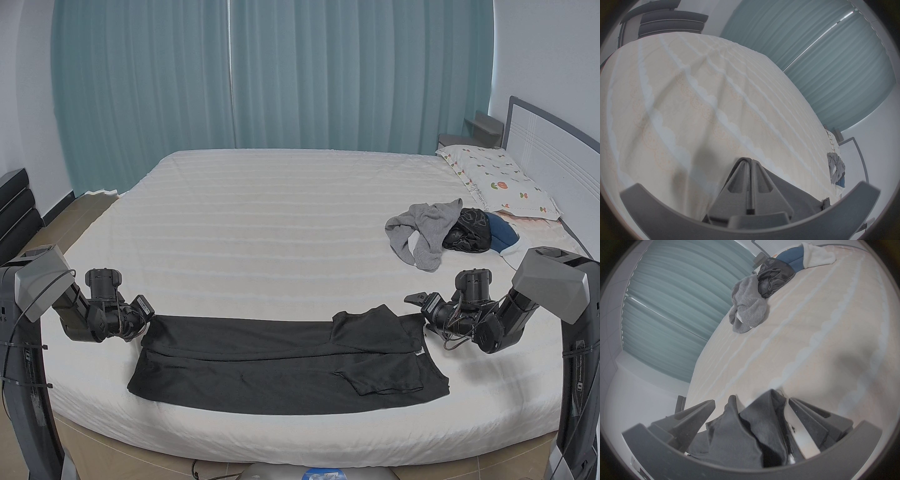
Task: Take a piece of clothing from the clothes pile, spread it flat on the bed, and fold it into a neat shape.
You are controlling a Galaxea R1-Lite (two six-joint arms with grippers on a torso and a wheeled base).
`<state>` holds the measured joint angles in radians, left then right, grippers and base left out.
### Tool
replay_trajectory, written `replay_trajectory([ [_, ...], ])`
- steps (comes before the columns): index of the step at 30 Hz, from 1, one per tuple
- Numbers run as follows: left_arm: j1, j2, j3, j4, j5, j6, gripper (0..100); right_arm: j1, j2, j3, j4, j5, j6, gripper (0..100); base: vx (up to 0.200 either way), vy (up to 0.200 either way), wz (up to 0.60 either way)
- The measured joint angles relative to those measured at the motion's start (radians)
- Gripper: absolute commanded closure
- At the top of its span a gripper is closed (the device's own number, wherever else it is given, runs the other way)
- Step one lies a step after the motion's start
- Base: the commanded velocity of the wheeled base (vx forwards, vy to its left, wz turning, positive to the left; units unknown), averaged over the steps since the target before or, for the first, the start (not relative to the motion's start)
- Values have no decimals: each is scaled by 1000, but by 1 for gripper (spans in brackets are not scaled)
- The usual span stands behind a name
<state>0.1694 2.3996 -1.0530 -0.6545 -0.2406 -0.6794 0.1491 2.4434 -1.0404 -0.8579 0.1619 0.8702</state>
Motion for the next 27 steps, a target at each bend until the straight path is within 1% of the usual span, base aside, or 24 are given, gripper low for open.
replay_trajectory([
  [3, 0, 0, -2, 0, 0, -7, 100, 0, 25, -43, 31, 0, -7, 0, 0, 0, 0],
  [4, 0, 0, -3, 0, 0, -7, 100, 0, 33, -57, 41, 0, -8, 100, 0, 0, 0],
  [12, 1, 0, -4, 0, 0, -9, 100, 2, 85, -131, 79, -2, -20, 100, 0, 0, 0],
  [15, 1, 0, -4, 0, 0, -8, 100, 1, 89, -143, 79, -12, -21, 100, 0, 0, 0],
  [19, 0, 0, -4, 0, 0, -8, 100, -3, 91, -161, 76, -45, -23, 100, 0, 0, 0],
  [27, 0, 1, -4, 0, 0, -9, 100, -7, 93, -167, 68, -49, -26, 100, 0, 0, 0],
])
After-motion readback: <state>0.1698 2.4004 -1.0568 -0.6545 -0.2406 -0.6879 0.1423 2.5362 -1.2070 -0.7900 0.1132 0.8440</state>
